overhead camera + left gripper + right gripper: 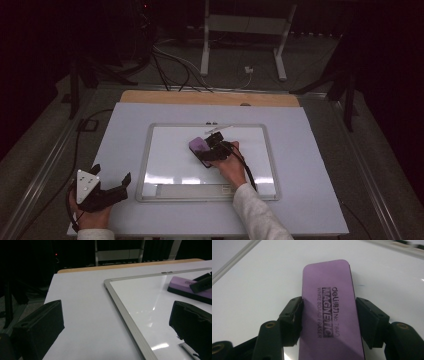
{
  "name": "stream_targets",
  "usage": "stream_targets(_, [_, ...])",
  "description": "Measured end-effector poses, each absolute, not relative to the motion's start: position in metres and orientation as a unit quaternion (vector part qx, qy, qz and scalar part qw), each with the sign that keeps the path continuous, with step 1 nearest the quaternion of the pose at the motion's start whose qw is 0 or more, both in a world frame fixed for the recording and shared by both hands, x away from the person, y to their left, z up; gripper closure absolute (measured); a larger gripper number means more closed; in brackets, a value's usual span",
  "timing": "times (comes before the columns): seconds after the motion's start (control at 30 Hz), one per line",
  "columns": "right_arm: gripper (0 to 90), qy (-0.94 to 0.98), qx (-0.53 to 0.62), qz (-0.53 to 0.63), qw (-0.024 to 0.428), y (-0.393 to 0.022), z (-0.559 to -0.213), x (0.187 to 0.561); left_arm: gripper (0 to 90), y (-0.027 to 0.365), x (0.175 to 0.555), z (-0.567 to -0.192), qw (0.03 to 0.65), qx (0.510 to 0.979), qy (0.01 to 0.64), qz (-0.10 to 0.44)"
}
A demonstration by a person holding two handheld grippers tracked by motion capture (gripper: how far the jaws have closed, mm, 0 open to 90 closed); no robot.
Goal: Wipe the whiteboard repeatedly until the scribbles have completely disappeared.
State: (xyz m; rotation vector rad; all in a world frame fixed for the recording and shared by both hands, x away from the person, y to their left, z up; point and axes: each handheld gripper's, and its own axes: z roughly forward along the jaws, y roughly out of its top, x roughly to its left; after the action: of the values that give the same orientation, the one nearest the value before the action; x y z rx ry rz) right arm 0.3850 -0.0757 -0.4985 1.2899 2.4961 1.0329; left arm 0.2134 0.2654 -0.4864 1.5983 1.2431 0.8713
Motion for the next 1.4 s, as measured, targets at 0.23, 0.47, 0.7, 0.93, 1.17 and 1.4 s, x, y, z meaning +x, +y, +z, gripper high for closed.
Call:
stream_targets(0.23, [40.9, 0.797, 0.491, 0.336, 0.105, -0.087, -0.499, 0.393, 0.4, 0.266, 0.213, -0.486, 0.452, 0.646, 0.503, 0.353])
stream_targets(0.47, [40.8, 0.749, 0.563, 0.324, 0.132, -0.105, -0.498, 0.399, 0.4, 0.267, 0.213, -0.486, 0.452, 0.646, 0.504, 0.353])
stream_targets(0.7, [40.9, 0.786, 0.506, 0.336, 0.111, -0.088, -0.499, 0.392, 0.4, 0.266, 0.213, -0.486, 0.452, 0.646, 0.504, 0.353])
stream_targets(0.93, [40.8, 0.837, 0.414, 0.352, 0.064, -0.067, -0.500, 0.377, 0.4, 0.266, 0.213, -0.486, 0.452, 0.647, 0.503, 0.353])
stream_targets(1.17, [40.8, 0.816, 0.453, 0.348, 0.087, -0.069, -0.500, 0.384, 0.4, 0.266, 0.213, -0.486, 0.452, 0.646, 0.504, 0.353])
stream_targets(1.4, [40.9, 0.767, 0.535, 0.333, 0.123, -0.090, -0.500, 0.392, 0.4, 0.268, 0.213, -0.486, 0.452, 0.646, 0.503, 0.353])
